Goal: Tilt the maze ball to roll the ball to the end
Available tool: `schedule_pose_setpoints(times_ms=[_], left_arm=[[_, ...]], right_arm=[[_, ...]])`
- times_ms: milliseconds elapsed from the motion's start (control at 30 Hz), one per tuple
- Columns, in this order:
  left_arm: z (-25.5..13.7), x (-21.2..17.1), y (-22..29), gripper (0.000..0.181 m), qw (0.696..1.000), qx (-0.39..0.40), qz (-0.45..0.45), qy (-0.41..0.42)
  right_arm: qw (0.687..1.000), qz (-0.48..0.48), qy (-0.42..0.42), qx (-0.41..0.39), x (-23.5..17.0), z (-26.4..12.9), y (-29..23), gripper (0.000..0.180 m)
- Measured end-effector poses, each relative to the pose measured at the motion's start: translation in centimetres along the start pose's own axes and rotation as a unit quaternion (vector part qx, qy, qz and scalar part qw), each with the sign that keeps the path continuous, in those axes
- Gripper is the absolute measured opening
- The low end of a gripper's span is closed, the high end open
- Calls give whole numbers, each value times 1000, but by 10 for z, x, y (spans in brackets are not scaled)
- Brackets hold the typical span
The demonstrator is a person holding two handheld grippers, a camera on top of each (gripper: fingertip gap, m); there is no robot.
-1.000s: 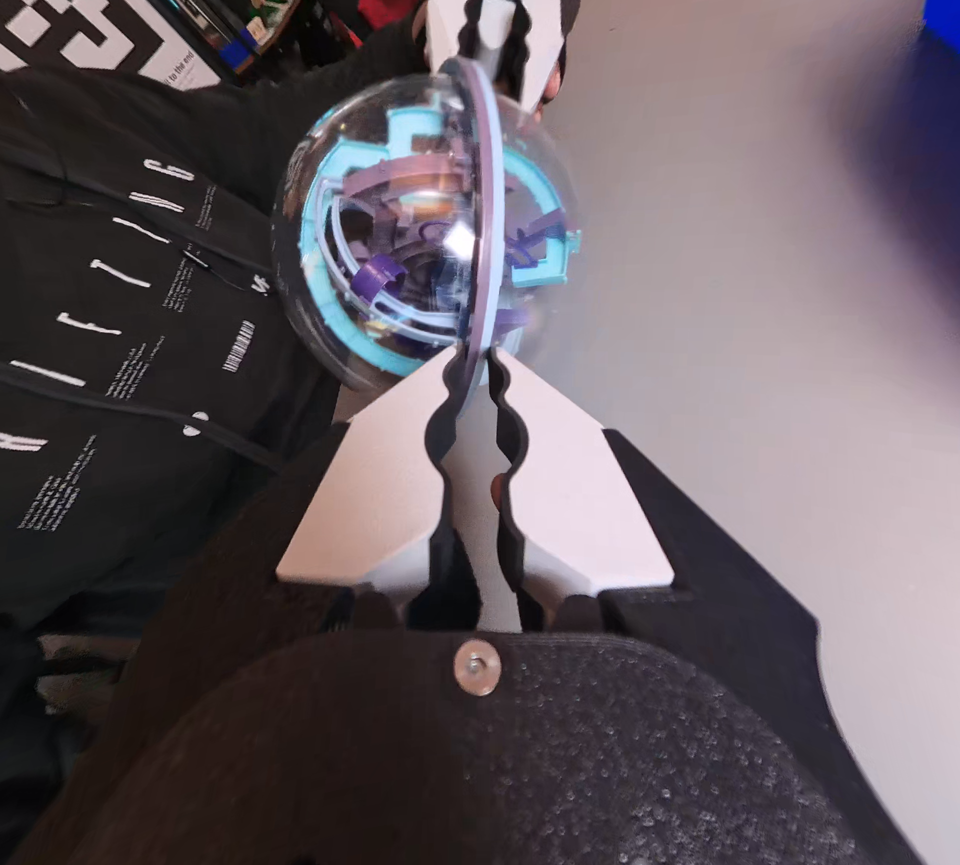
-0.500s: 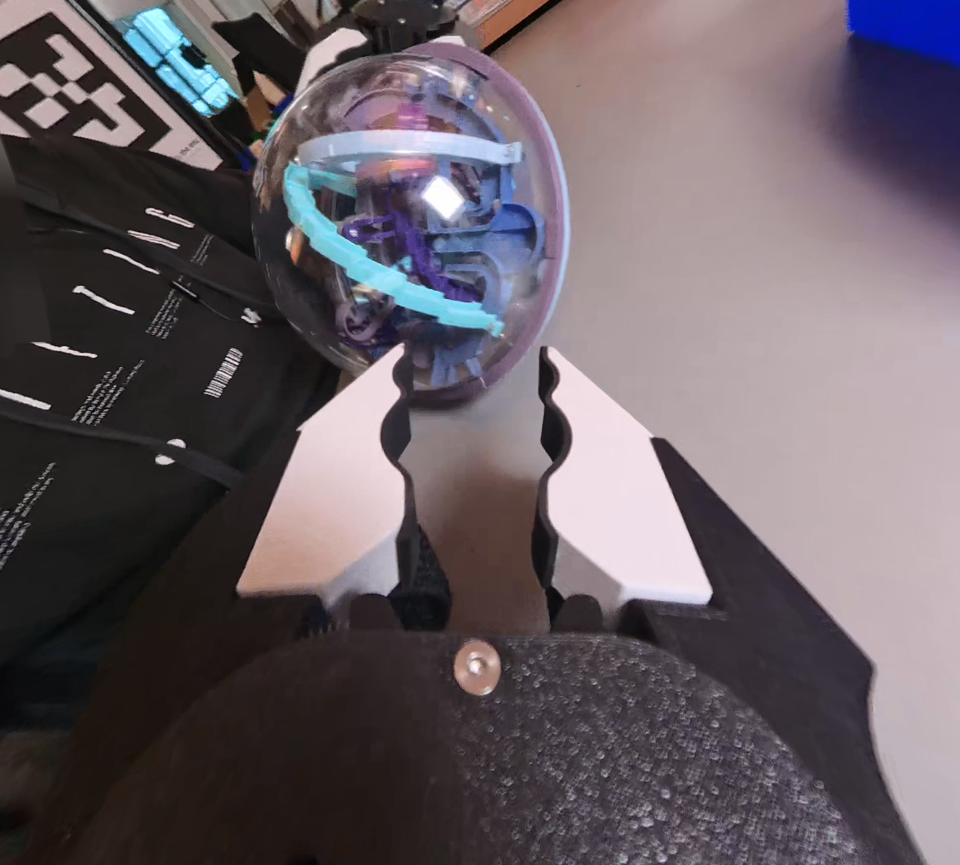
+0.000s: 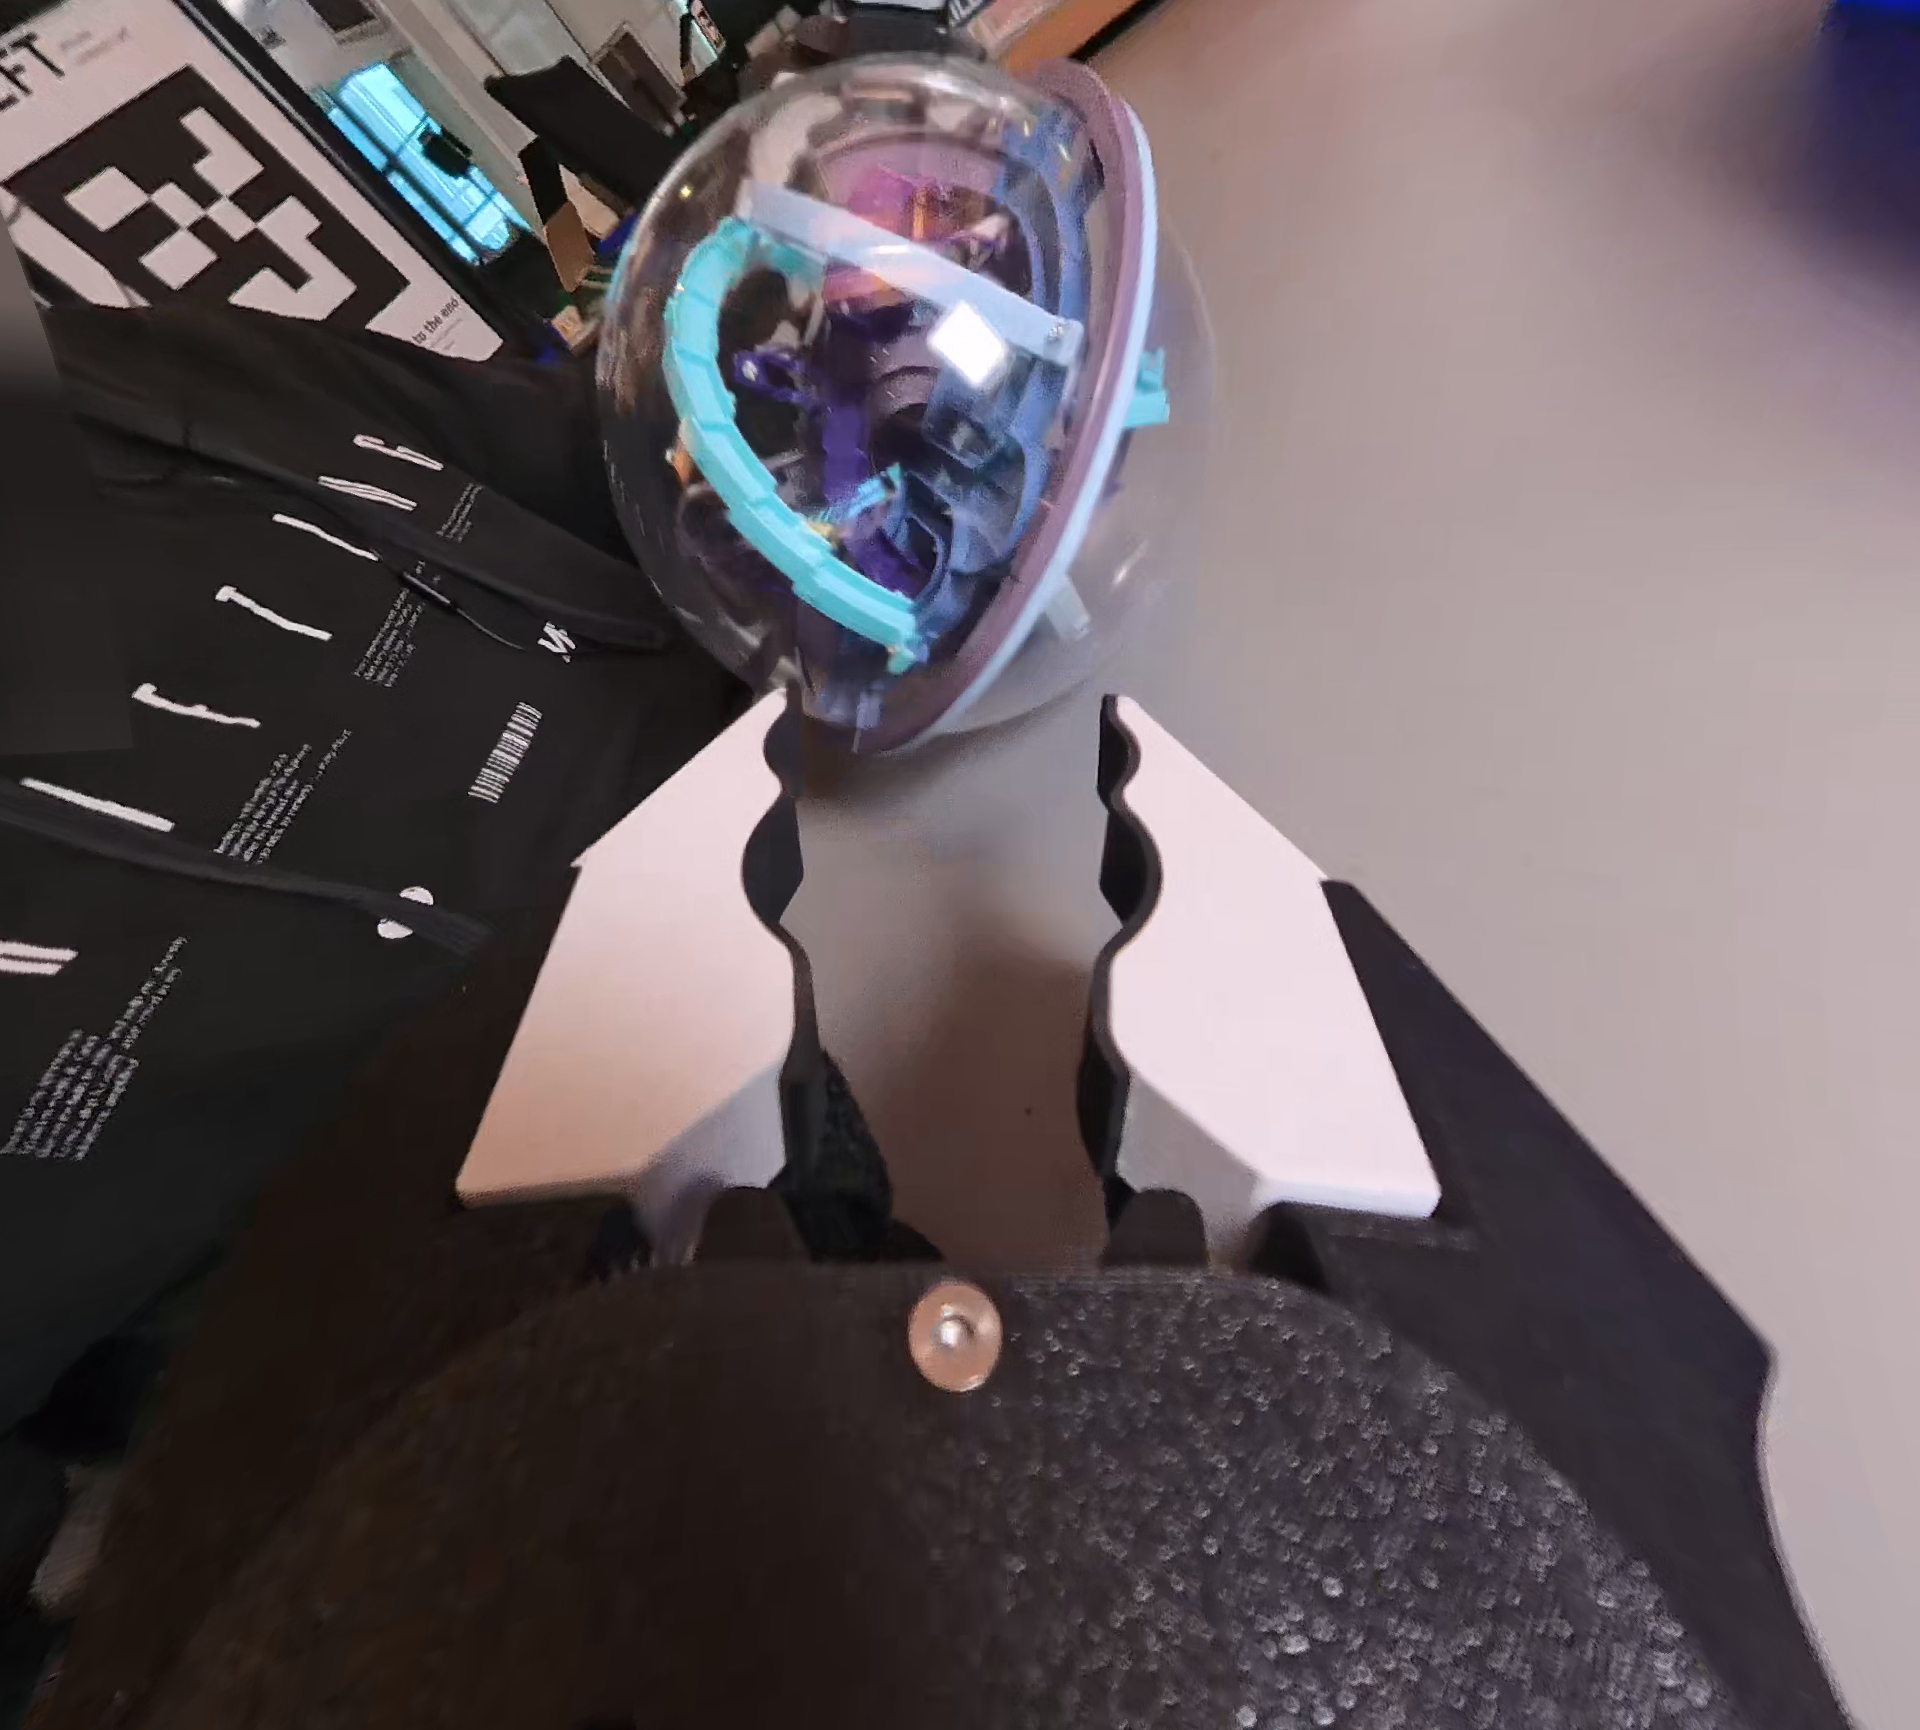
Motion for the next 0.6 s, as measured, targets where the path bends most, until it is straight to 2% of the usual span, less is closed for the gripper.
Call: schedule_pose_setpoints(times_ms=[100, 167, 233, 333, 433, 533, 600], left_arm=[[-1, -10, 1, 57, 1000, 25, -11, -4], [2, -14, 3, 45, 1000, 15, -22, 1], [0, -13, 0, 35, 999, 20, -37, 15], [-5, -14, -6, 20, 998, 24, -50, 28], [-8, -14, -7, 14, 997, 19, -56, 40], [-9, -10, -5, 6, 998, 15, -31, 49], [-9, -4, -1, 7, 998, 10, -7, 57]], right_arm=[[999, 38, -17, 25, -5, 10, -2, 44], [998, 41, -37, 25, -10, 23, -5, 41], [997, 29, -70, 12, -18, 30, -7, 29], [998, 15, -65, 12, -16, 33, -15, 14], [998, 2, -61, -7, -15, 34, -17, 11], [997, -33, -55, -42, -13, 34, -14, 6], [996, -65, -35, -59, -1, 28, -15, 6]])
Point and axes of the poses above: each gripper's, where its closed fingertips meet, z out along the fingers, x out of its top, y = z × x across the jaws, the point moved 3 cm from there along -z, back along the fingers, and after that the axes turned 5 degrees about z, right-handed, at the moved point
